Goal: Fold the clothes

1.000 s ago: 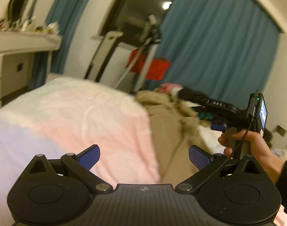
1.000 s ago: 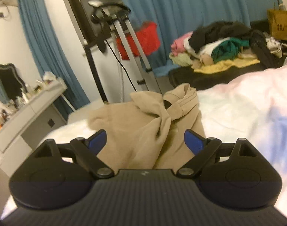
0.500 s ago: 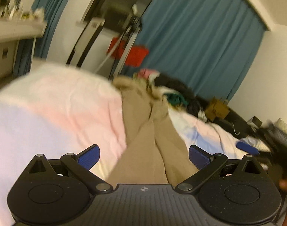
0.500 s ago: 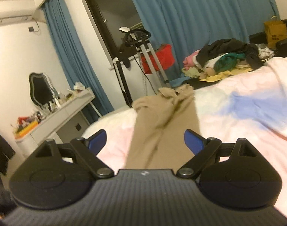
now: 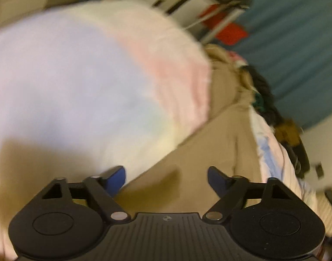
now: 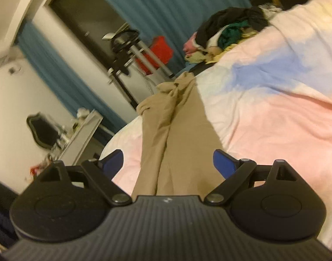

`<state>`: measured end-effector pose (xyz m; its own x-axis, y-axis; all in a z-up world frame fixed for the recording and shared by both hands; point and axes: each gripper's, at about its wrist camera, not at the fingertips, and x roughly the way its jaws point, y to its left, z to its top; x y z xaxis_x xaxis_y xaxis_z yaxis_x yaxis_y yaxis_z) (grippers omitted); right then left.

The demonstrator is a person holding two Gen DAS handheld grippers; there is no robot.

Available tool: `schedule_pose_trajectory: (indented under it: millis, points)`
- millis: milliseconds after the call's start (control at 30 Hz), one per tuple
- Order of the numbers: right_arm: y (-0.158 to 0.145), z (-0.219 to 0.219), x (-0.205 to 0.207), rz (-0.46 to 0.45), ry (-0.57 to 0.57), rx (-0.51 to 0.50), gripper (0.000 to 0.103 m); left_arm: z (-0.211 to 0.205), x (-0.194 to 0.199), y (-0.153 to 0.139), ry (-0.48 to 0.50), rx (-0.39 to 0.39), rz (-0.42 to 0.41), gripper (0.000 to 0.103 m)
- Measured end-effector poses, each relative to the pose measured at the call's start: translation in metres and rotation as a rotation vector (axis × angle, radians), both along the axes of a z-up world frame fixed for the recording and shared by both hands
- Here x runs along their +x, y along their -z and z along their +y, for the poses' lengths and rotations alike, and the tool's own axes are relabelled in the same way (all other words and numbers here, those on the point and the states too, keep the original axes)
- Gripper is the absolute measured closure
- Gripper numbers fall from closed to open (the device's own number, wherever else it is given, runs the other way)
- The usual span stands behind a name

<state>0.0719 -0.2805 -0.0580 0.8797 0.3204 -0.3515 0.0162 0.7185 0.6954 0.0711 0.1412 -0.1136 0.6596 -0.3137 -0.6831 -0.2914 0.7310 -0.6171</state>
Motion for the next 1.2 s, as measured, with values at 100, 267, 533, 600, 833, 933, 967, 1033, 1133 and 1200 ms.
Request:
schedule_pose_trajectory:
  millis: [100,267,533,600,833,933,967,1033,1133,1200]
  points:
    - [0.005,-0.011,-0.002,-0.005,0.020,0.079,0.012,0.003,0.001,0.005,-0.015,-0.022,0.020,0.042]
    - [0.010,-0.019,0.002,0.030,0.034,0.088,0.012,-0.012,0.009,0.000,0.045,0.096,0.058,0.096]
    - [0.008,-0.017,0.000,0.024,0.051,0.032,0.011,-0.081,-0.036,-0.059,0.241,0.501,-0.215,0.102]
    - [0.005,-0.015,-0.002,0.008,0.066,-0.007,0.011,-0.106,-0.051,-0.069,0.324,0.576,-0.288,0.102]
    - [-0.004,-0.009,0.001,-0.029,0.078,-0.112,0.012,-0.194,-0.066,-0.060,0.613,0.630,-0.370,0.102]
    - [-0.007,-0.006,0.001,-0.041,0.073,-0.159,0.012,-0.220,-0.060,-0.037,0.685,0.632,-0.324,0.102]
    - [-0.008,-0.005,0.000,-0.045,0.068,-0.169,0.012,-0.223,-0.055,-0.028,0.696,0.626,-0.296,0.102]
    - [-0.009,-0.003,0.000,-0.053,0.060,-0.183,0.012,-0.226,-0.049,-0.016,0.709,0.596,-0.244,0.100]
    - [-0.011,-0.001,-0.001,-0.062,0.048,-0.200,0.012,-0.221,-0.043,-0.012,0.729,0.534,-0.245,0.087]
    - [-0.012,-0.002,0.000,-0.059,0.044,-0.203,0.012,-0.218,-0.040,-0.017,0.726,0.508,-0.264,0.069]
